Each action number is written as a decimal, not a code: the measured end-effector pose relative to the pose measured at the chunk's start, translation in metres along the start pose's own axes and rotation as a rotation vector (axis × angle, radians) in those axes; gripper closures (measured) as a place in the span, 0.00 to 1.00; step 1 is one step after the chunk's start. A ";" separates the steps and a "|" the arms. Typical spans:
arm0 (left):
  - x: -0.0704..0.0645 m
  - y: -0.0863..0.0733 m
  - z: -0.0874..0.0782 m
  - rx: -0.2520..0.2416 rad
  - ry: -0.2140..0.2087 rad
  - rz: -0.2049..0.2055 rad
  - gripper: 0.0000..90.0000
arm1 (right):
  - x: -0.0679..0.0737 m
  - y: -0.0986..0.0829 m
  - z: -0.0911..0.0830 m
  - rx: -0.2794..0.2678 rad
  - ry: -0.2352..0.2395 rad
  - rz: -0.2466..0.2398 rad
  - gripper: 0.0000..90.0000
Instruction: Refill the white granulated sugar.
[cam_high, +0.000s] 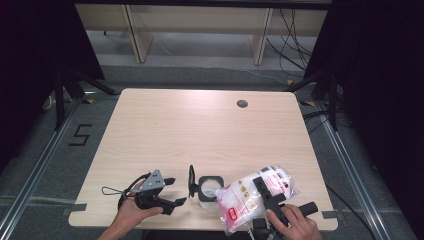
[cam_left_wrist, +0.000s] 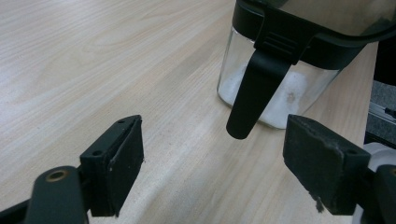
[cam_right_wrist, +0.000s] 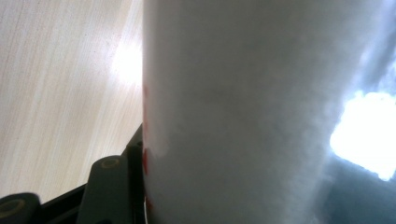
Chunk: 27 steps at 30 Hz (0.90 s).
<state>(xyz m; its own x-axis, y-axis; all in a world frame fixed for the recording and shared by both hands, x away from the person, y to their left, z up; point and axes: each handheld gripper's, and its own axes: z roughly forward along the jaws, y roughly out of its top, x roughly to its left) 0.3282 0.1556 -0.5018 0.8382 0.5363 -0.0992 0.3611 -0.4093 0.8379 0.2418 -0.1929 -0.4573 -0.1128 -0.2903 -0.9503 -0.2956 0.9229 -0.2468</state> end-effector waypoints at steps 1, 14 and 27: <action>0.000 0.000 0.000 0.001 0.002 -0.001 0.22 | 0.000 0.000 0.000 0.000 -0.002 0.000 0.47; -0.001 -0.001 0.000 -0.008 0.000 -0.027 0.22 | 0.000 -0.001 0.000 0.003 -0.007 -0.013 0.47; -0.002 0.000 0.001 -0.014 -0.003 -0.033 0.22 | 0.001 -0.001 -0.001 0.016 -0.001 0.007 0.47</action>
<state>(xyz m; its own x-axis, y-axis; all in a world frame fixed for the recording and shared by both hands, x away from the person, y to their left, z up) 0.3270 0.1543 -0.5022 0.8271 0.5471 -0.1286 0.3830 -0.3813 0.8414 0.2414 -0.1944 -0.4581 -0.1135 -0.2838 -0.9522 -0.2793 0.9288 -0.2435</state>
